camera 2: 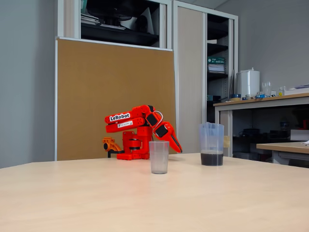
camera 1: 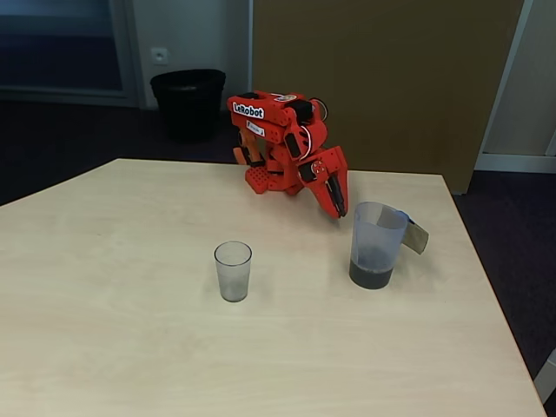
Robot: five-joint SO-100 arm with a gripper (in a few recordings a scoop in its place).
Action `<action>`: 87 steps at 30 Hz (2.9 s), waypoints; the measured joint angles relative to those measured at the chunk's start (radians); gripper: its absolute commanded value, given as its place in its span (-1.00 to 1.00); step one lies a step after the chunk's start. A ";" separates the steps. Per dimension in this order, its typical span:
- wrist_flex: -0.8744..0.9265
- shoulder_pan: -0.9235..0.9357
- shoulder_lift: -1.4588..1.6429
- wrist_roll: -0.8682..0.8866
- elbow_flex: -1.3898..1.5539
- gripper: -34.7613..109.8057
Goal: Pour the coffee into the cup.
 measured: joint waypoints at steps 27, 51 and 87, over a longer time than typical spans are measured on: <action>-0.818 -0.095 -0.554 0.288 -0.014 -0.26; -1.285 -0.120 -0.854 0.264 -0.103 -0.27; -1.560 -0.037 -1.457 0.110 -0.420 -0.28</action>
